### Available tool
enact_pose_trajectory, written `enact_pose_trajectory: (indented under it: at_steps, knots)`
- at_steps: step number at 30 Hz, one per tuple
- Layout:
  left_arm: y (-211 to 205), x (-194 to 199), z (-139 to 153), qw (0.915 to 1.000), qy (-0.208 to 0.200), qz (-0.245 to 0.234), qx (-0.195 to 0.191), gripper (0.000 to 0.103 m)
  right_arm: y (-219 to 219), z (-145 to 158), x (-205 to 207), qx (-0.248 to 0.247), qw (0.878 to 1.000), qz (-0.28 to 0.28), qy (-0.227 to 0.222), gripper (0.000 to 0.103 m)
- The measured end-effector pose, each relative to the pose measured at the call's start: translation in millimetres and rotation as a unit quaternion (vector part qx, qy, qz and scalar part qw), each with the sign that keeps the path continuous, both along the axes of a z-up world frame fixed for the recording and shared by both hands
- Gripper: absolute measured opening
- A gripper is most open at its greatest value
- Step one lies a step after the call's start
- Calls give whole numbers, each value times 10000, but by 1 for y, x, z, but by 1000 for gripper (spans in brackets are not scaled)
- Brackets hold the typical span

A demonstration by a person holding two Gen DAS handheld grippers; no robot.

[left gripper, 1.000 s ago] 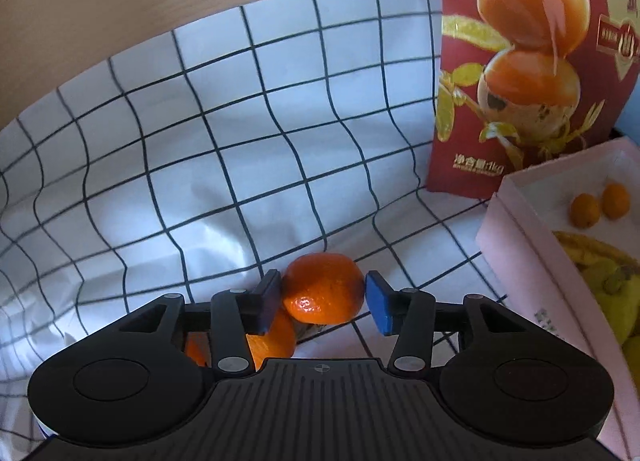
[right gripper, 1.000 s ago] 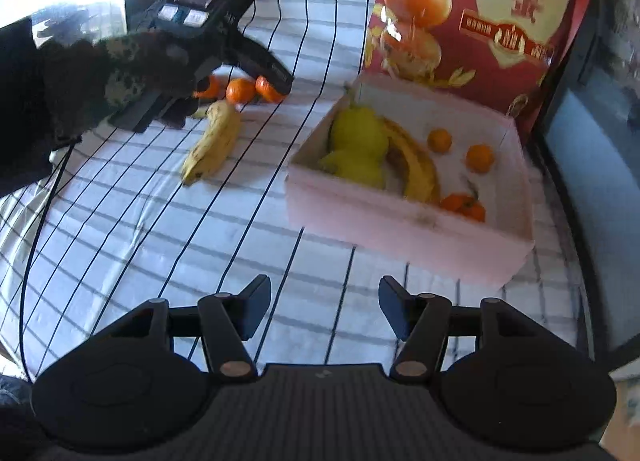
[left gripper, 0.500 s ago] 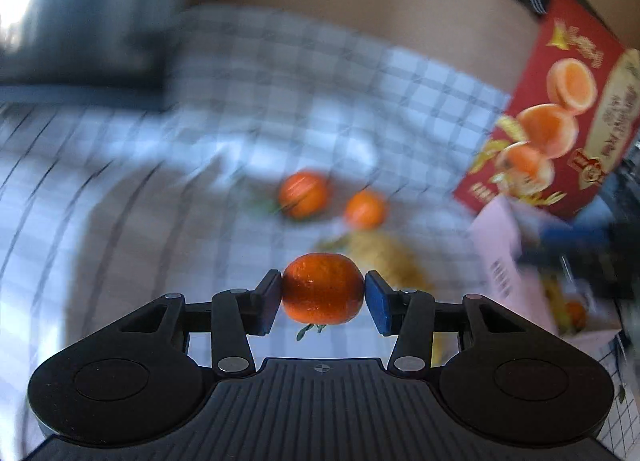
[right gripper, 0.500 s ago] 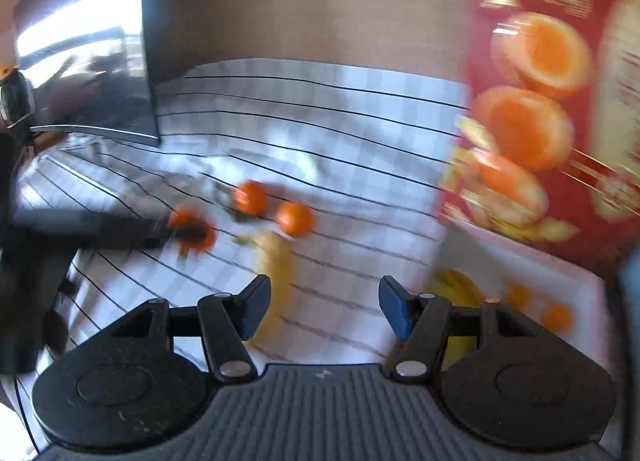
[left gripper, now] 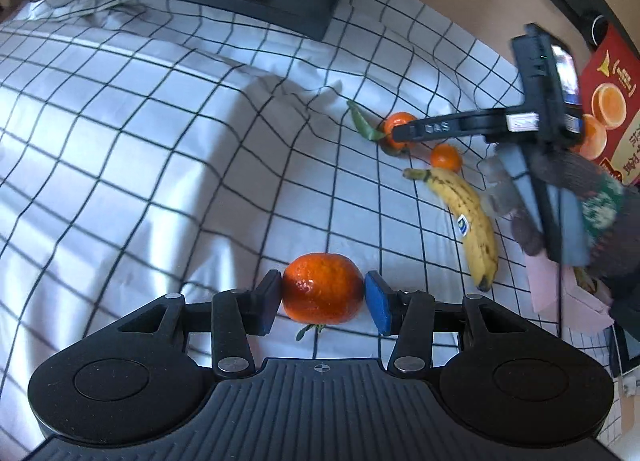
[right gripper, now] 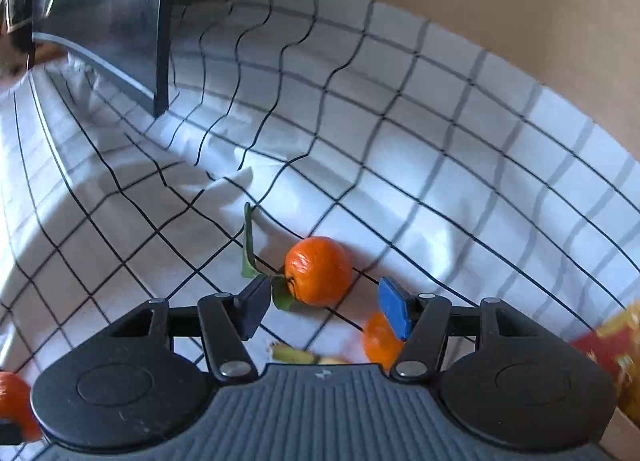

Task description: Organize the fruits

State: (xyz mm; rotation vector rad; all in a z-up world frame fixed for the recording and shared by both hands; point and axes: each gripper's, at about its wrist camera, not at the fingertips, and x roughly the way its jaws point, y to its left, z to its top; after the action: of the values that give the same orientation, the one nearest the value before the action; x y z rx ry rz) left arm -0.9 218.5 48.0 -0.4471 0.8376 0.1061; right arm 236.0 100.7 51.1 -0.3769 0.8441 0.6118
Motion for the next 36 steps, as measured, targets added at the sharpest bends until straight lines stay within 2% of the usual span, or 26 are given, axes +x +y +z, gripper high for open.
enact_pose_trajectory:
  at_steps: [4, 8, 10, 12, 15, 19, 24, 31, 36]
  knots:
    - [4, -8, -1, 10000, 45, 9, -12, 51, 11, -4, 14, 320, 9985, -249, 379, 60]
    - [6, -11, 2, 10000, 64, -31, 58, 51, 17, -8, 29, 374, 9953, -753, 471, 60]
    - [6, -12, 5, 9999, 59, -83, 124, 51, 17, -15, 34, 328, 9933, -862, 695, 55]
    - [6, -11, 6, 9998, 53, -135, 156, 51, 17, -22, 36, 255, 9917, -937, 847, 44]
    - [5, -9, 8, 9997, 30, -200, 164, 51, 11, -18, 31, 250, 9915, -885, 917, 43]
    - [0, -3, 9, 9994, -24, -327, 100, 51, -9, 9, 4, 569, 9910, -668, 1013, 43]
    - [-13, 2, 5, 9979, -60, -646, 31, 51, -42, 28, -59, 768, 9824, -276, 1679, 43]
    - [-30, -1, -13, 9947, 73, -1016, -113, 51, -86, 13, -139, 658, 9674, -399, 2411, 43]
    - [-35, 2, -14, 9943, -21, -1069, -39, 51, -98, -6, -162, 784, 9597, -695, 2608, 44]
